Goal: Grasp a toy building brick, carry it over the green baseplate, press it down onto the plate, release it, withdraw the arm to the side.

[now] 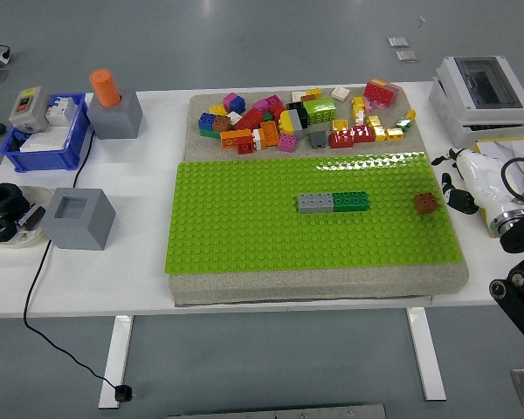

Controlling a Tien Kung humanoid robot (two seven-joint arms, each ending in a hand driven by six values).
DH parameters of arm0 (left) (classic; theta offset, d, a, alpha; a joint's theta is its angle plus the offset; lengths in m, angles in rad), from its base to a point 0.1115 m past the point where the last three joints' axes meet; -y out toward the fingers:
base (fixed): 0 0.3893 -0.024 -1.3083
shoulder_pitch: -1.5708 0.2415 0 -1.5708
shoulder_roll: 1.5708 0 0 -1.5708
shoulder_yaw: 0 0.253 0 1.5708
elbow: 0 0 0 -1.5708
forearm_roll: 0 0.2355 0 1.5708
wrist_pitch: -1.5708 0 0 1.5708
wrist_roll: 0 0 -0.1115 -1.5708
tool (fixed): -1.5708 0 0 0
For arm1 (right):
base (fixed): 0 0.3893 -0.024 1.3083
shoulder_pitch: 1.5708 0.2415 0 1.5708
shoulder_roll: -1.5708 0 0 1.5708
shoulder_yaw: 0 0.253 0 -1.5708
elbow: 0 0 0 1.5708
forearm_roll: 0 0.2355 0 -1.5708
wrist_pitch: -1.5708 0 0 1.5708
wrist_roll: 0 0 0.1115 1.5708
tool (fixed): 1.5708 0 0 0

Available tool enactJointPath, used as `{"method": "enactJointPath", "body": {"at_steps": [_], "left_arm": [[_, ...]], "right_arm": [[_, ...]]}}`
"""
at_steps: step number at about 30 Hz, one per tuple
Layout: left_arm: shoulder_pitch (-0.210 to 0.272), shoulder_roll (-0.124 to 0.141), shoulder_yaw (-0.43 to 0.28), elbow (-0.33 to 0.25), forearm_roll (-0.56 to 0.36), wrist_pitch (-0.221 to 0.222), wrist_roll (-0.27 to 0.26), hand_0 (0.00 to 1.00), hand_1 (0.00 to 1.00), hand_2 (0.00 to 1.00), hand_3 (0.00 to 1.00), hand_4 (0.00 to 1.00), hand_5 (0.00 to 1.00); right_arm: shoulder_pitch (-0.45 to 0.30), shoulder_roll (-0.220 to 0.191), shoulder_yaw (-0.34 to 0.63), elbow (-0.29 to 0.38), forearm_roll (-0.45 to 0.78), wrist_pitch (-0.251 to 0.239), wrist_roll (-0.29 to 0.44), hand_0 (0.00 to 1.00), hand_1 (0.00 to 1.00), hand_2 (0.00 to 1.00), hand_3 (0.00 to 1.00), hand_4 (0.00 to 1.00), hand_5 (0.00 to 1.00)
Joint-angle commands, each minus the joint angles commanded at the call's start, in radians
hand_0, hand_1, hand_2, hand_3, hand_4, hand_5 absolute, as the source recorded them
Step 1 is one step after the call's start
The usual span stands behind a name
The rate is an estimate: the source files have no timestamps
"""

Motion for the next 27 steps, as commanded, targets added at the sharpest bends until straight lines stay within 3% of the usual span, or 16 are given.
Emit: {"method": "enactJointPath", "body": {"at_steps": [2, 13, 14, 19, 20, 27], "left_arm": [[-0.001, 0.006, -0.003, 0.0, 0.0, 0.001, -0.001, 0.656, 0.639, 0.632, 0.641, 0.704, 0.223], [-0.013, -0.002, -0.001, 0.0, -0.003, 0.0, -0.003, 0.656, 0.638, 0.632, 0.64, 0.705, 0.224], [-0.015, -0.005, 0.001, 0.0, -0.003, -0.001, -0.003, 0.655, 0.638, 0.632, 0.639, 0.704, 0.227], [-0.013, -0.013, 0.004, 0.0, -0.002, -0.002, 0.0, 0.655, 0.638, 0.632, 0.639, 0.704, 0.227], [-0.011, -0.014, 0.002, 0.0, 0.0, -0.002, 0.002, 0.655, 0.638, 0.632, 0.64, 0.702, 0.227], [0.002, -0.018, 0.0, 0.0, 0.001, -0.001, 0.008, 0.655, 0.638, 0.632, 0.64, 0.702, 0.227]], "right_arm": [[0.001, -0.001, -0.006, 0.005, -0.017, 0.021, -0.018, 0.714, 0.796, 0.865, 0.628, 0.154, 0.002], [0.006, -0.013, -0.043, 0.073, -0.066, 0.102, -0.105, 0.728, 0.808, 0.878, 0.631, 0.161, 0.002], [0.008, -0.016, -0.047, 0.079, -0.069, 0.112, -0.114, 0.772, 0.837, 0.918, 0.707, 0.248, 0.002], [0.012, -0.025, -0.059, 0.112, -0.086, 0.158, -0.165, 0.772, 0.837, 0.918, 0.707, 0.248, 0.002], [0.011, -0.027, -0.061, 0.115, -0.089, 0.167, -0.175, 0.799, 0.862, 0.956, 0.818, 0.496, 0.002], [0.001, -0.045, -0.067, 0.128, -0.095, 0.2, -0.215, 0.799, 0.862, 0.956, 0.818, 0.496, 0.002]]}}
